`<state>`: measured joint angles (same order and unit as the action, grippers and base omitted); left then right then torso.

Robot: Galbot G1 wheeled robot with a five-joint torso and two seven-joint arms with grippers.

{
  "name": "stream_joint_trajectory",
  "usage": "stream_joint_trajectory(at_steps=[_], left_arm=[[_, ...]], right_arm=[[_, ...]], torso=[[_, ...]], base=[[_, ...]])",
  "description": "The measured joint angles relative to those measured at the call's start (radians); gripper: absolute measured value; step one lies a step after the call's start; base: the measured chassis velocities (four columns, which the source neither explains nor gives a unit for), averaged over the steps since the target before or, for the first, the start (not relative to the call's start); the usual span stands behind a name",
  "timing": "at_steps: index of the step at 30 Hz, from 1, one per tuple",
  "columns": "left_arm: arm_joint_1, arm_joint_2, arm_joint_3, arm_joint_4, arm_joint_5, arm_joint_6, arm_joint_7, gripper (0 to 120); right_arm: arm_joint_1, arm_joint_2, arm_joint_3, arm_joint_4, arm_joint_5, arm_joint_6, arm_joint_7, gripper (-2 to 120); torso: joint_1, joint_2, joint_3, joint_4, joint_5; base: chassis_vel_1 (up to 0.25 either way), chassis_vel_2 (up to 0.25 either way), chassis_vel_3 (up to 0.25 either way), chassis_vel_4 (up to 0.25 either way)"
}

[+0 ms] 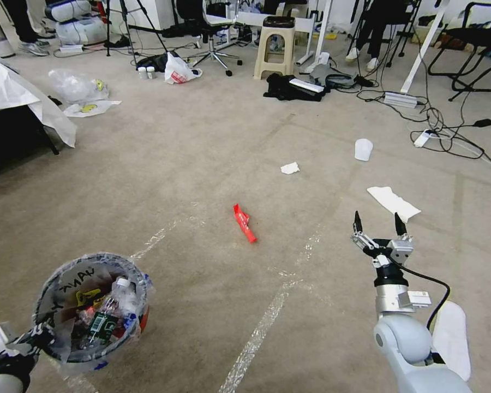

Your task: Pick up the trash bin and place the garbage on the floor into it.

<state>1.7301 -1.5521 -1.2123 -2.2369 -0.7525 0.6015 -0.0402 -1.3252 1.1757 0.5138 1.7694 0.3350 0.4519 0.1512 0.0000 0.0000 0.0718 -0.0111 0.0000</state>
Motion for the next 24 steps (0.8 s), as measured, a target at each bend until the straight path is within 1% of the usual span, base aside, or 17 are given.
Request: stream_joint_trajectory(at_steps=[11, 18, 24], left_arm=[[0.005, 0.002, -0.001, -0.006, -0.003, -0.001, 0.001, 0], [0.007, 0.002, 0.002, -0.008, -0.002, -0.001, 0.003, 0], [0.010, 0.002, 0.002, -0.013, -0.002, -0.001, 0.003, 0]], right_arm=[[-0.002, 0.000, 0.002, 0.006, -0.006, 0.000, -0.001, 100], [-0.009, -0.004, 0.007, 0.010, -0.006, 0.001, 0.000, 100], [-0.011, -0.004, 0.007, 0.015, -0.008, 0.001, -0.002, 100]], torso=[[0.000, 0.000, 0.000, 0.0001, -0.0002], [0.000, 0.000, 0.000, -0.0002, 0.0000], [0.000, 0.000, 0.000, 0.0000, -0.0001]], base=[[-0.098, 0.097, 0.111, -0.099], [-0.100, 0.083, 0.088, -0.101], [-0.101, 0.098, 0.091, -0.099]])
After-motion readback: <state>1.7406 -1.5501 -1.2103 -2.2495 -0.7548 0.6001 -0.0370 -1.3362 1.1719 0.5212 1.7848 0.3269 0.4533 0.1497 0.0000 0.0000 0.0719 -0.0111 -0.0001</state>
